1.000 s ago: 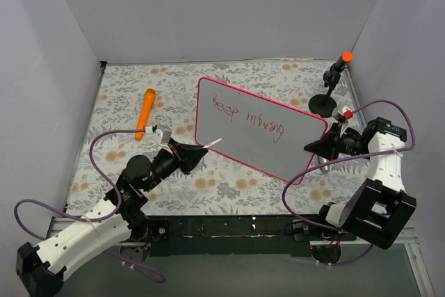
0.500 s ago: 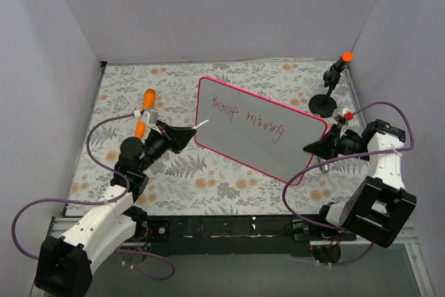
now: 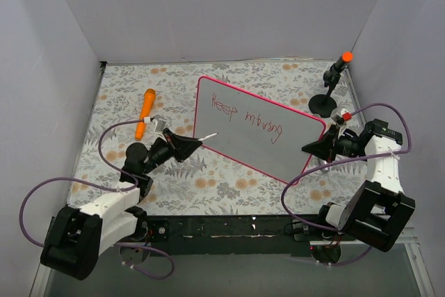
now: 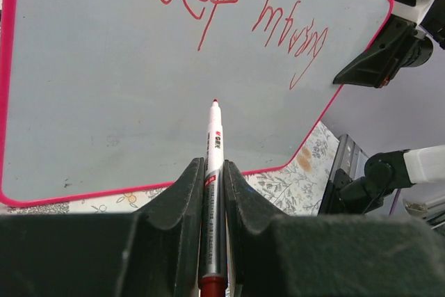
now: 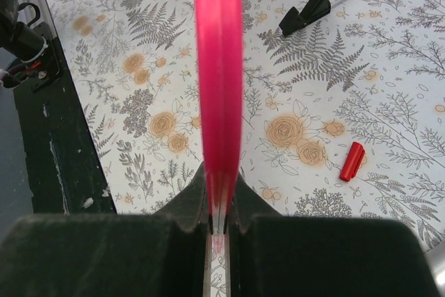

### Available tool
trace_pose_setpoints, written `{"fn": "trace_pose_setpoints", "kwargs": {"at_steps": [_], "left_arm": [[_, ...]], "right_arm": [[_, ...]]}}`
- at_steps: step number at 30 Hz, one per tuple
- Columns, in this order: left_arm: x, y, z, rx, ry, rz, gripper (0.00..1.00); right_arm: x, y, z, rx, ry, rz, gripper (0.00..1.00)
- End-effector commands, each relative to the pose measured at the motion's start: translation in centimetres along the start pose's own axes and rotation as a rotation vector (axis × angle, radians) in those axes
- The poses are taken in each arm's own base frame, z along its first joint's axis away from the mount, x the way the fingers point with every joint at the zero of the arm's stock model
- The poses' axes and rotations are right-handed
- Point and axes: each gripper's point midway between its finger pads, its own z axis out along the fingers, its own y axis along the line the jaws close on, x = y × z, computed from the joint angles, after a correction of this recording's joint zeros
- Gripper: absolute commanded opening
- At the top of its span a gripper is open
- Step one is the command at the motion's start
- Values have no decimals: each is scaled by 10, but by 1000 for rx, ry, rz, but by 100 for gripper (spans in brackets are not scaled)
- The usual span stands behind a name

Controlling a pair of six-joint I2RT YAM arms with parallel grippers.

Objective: Write a sentence on the whiteboard

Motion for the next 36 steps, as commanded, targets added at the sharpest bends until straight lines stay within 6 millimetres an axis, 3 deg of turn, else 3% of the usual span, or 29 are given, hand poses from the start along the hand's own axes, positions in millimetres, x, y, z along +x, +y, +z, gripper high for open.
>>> {"fn": "trace_pose_setpoints", "kwargs": {"at_steps": [1, 9, 16, 36], "left_arm": [[-27, -11, 1, 117, -85, 80, 0], [-41, 25, 0, 61, -123, 75, 0], [-34, 37, 5, 140, -95, 77, 0], [-47, 43, 21, 187, -45, 149, 0]], "right_arm": [[-4, -6, 0, 25, 14, -98, 1], [-4, -7, 2, 19, 20, -98, 1], [-4, -7, 3, 17, 24, -102, 1], [-1, -7, 4, 11, 32, -96, 1]]}}
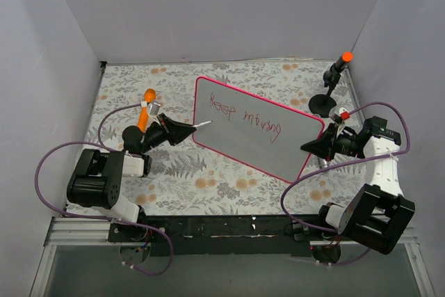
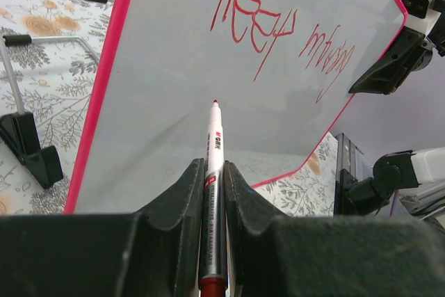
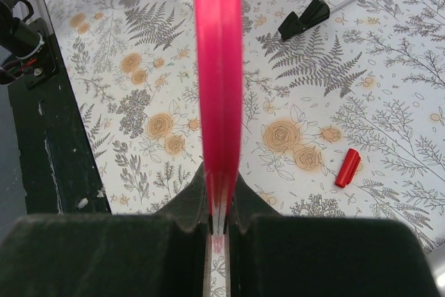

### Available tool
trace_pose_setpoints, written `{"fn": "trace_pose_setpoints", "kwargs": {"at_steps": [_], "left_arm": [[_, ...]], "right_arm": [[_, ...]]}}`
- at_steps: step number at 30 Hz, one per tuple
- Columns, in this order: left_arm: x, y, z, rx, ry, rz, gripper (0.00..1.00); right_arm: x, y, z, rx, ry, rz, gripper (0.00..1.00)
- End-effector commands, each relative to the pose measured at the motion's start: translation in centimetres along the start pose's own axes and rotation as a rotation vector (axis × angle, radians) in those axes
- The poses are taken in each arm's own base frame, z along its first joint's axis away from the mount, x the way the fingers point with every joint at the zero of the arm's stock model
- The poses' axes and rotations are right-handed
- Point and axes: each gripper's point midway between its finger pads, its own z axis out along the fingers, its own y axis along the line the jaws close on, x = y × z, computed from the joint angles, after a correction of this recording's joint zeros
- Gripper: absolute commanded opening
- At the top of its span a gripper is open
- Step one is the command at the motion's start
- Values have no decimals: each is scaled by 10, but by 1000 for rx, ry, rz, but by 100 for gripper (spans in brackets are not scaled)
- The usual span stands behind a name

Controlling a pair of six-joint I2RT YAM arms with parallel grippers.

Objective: Write a sentence on the whiteboard

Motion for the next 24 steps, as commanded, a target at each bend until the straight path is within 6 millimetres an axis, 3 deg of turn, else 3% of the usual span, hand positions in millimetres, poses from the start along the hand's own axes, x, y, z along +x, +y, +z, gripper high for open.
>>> {"fn": "trace_pose_setpoints", "kwargs": {"at_steps": [1, 24], "left_arm": [[-32, -21, 4, 91, -67, 201, 0], [-22, 1, 8, 27, -21, 179, 0]], "right_arm": [[4, -7, 0, 15, 28, -64, 1], [4, -6, 0, 16, 27, -64, 1]]}}
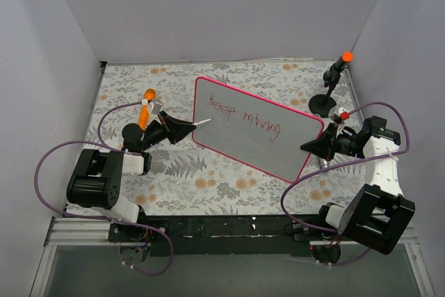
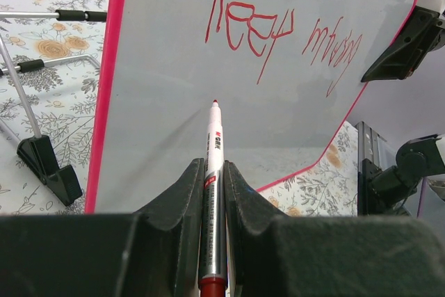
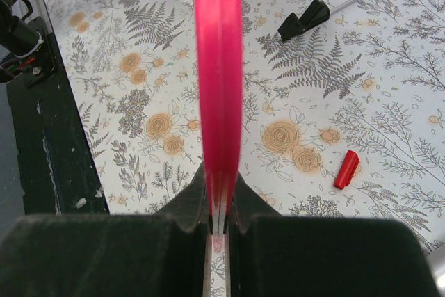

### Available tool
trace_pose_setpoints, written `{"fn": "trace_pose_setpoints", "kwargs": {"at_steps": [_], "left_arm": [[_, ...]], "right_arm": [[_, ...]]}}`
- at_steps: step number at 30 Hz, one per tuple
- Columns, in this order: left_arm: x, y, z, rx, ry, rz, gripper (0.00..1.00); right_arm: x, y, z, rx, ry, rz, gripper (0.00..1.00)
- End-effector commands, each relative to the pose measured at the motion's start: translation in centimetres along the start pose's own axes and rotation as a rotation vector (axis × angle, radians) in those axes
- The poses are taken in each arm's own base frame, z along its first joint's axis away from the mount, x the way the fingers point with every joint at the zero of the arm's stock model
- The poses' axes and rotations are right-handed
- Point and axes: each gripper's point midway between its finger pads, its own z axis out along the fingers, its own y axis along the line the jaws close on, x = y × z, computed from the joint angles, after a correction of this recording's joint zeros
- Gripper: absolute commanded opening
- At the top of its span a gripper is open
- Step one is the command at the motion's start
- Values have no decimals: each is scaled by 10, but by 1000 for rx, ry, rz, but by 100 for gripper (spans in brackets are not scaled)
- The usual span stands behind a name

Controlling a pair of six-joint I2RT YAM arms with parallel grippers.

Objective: Write a sentence on the whiteboard

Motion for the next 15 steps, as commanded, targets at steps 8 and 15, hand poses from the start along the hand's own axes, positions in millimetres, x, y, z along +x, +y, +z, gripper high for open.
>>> {"fn": "trace_pose_setpoints", "kwargs": {"at_steps": [8, 15], "left_arm": [[-7, 5, 3, -3, -8, 38, 0], [-6, 10, 4, -17, -5, 33, 0]], "right_arm": [[4, -5, -1, 16, 28, -56, 1], [4, -5, -1, 15, 27, -56, 1]]}}
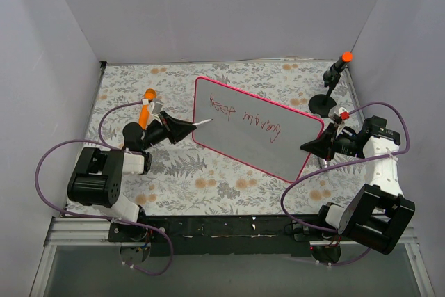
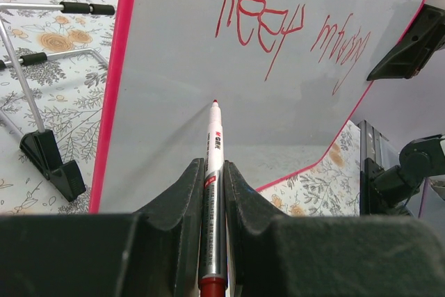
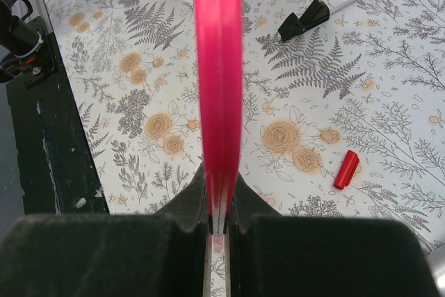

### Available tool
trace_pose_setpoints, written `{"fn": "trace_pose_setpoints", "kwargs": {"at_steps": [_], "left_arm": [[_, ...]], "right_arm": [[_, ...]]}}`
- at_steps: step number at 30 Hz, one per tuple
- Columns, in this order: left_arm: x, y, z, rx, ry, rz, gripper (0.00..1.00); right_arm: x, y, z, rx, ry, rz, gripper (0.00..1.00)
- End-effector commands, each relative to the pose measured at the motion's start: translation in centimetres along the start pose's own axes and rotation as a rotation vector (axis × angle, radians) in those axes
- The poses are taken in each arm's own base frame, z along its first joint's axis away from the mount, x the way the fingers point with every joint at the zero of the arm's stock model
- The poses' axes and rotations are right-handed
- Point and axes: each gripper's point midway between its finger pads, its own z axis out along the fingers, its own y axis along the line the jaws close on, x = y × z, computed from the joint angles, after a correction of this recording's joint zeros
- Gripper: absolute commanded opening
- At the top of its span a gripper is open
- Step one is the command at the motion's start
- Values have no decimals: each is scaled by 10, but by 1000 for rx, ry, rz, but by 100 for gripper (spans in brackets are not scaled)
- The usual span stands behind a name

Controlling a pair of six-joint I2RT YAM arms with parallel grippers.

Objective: Write a sentence on the whiteboard

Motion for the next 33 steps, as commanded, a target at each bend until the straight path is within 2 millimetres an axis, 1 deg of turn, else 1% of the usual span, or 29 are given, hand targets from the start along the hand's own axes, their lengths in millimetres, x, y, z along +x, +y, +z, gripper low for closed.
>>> {"fn": "trace_pose_setpoints", "kwargs": {"at_steps": [1, 14, 16, 22, 26, 33], "left_arm": [[-9, 6, 3, -10, -15, 36, 0], [0, 15, 4, -38, 11, 9, 0], [1, 14, 5, -37, 15, 9, 0], [11, 16, 7, -51, 52, 9, 0], [19, 14, 8, -56, 72, 3, 0], [19, 6, 11, -22, 81, 9, 0]], "right_arm": [[4, -5, -1, 15, 27, -56, 1], [4, -5, -1, 15, 28, -56, 1], [3, -5, -1, 15, 27, -58, 1], [3, -4, -1, 15, 27, -57, 1], [4, -4, -1, 14, 27, -56, 1], [3, -4, -1, 14, 29, -60, 1]]}}
